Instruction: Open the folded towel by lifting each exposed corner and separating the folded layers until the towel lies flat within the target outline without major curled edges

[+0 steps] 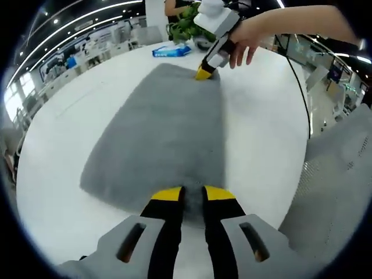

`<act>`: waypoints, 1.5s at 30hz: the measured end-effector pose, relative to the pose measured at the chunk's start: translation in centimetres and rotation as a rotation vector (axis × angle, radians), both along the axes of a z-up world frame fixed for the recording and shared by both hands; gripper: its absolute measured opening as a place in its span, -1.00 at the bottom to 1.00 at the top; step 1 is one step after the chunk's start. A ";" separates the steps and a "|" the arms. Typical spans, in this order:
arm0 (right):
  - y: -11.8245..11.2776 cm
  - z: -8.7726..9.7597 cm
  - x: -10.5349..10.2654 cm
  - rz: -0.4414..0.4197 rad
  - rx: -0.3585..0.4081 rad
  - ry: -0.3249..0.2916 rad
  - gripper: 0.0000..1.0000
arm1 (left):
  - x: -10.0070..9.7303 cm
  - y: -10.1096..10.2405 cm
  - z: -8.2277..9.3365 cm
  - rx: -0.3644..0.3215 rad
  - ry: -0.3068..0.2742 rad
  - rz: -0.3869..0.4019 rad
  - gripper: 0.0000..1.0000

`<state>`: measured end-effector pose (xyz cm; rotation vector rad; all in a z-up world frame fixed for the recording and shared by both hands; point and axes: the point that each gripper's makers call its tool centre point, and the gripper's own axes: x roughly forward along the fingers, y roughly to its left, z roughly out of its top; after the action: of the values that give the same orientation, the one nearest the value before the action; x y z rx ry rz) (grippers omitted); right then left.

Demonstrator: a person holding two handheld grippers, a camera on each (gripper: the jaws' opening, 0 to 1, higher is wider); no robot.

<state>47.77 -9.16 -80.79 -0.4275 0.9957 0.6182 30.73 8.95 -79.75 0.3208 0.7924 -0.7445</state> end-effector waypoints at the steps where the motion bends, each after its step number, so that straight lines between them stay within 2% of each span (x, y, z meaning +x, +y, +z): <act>1: 0.1 0.0 0.1 0.006 -0.004 0.001 -0.88 | -0.1 -0.1 0.0 -0.001 0.005 -0.004 -0.74; 7: 1.0 0.0 1.0 0.048 -0.021 0.011 -0.89 | -1.6 -1.6 -0.1 0.003 0.032 -0.048 -0.74; 11: 1.3 -0.1 1.6 0.074 -0.031 0.019 -0.89 | -2.6 -2.9 -0.2 0.009 0.030 -0.084 -0.74; 20: 2.5 -0.2 3.0 0.121 -0.030 0.010 -0.90 | -3.6 -5.3 -0.2 -0.015 0.038 -0.127 -0.75; 34: 5.1 -0.2 5.3 0.190 -0.043 0.002 -0.92 | -3.8 -9.0 -0.2 -0.032 0.051 -0.204 -0.75; 45: 7.0 -0.3 7.2 0.244 -0.063 -0.001 -0.92 | -2.7 -10.7 -0.2 -0.059 0.043 -0.219 -0.75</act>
<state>54.94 -2.15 -81.06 -0.6110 0.9714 0.8070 28.05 -1.77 -79.92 0.3430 0.7820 -0.9811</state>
